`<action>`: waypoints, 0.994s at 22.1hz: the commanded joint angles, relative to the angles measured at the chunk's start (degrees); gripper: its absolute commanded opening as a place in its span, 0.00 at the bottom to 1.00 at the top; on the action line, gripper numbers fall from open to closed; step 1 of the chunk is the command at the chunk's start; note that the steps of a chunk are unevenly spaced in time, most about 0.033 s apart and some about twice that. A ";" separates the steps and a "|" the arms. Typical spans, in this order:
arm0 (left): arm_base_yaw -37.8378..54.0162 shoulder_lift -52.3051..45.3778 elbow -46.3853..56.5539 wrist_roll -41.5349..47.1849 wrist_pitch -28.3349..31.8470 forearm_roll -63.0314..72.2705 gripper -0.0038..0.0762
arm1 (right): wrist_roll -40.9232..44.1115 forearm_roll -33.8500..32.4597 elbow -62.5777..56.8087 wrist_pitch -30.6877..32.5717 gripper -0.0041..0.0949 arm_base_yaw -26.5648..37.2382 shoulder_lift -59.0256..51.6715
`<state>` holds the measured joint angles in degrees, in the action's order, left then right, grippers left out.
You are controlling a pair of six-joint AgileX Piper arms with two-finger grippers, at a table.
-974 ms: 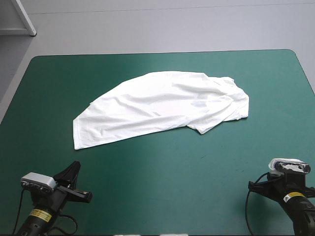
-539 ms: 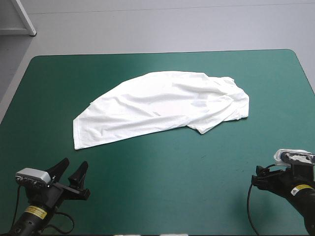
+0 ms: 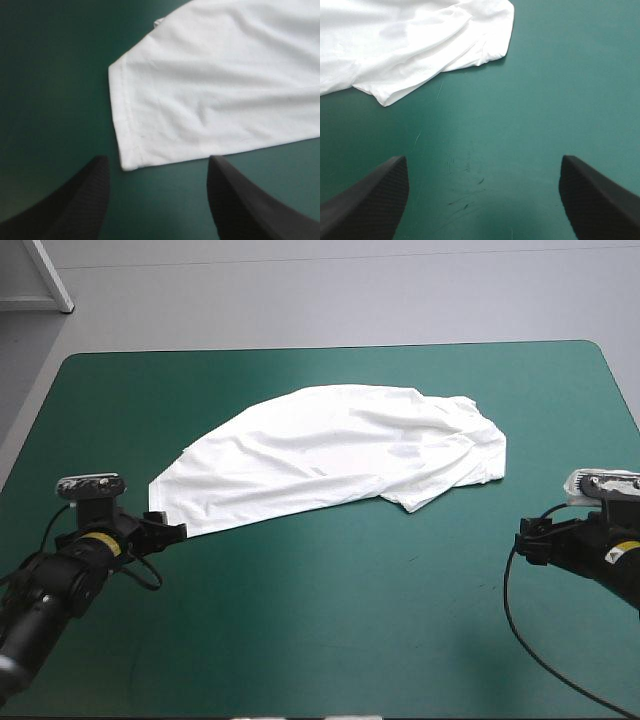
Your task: Fold the cloth
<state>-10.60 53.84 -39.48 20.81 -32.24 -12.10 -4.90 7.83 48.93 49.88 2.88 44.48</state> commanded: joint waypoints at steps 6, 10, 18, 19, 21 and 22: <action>9.41 23.73 -2.31 -6.64 14.60 13.53 0.58 | -1.03 0.50 5.28 0.56 0.82 0.24 4.09; 9.41 29.02 -2.31 -6.64 18.97 15.39 0.58 | -1.16 -0.01 5.37 -0.43 0.82 0.24 5.41; 9.41 33.82 -2.31 -9.65 18.35 15.42 0.17 | -2.73 3.06 5.37 -3.94 0.81 -3.70 12.25; 9.41 33.82 -2.31 -10.76 18.23 15.42 0.07 | -2.73 3.32 5.37 -5.52 0.81 -5.20 13.53; 9.41 33.82 -2.31 -12.01 17.71 15.42 0.04 | -2.46 3.21 5.37 -8.47 0.81 -8.26 16.57; 9.41 33.82 -2.31 -12.01 17.55 15.42 0.04 | -2.46 3.21 5.49 -10.16 0.80 -9.89 18.34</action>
<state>-0.95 87.58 -41.61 9.56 -11.00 2.19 -6.76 10.00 52.22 46.54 -3.74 59.91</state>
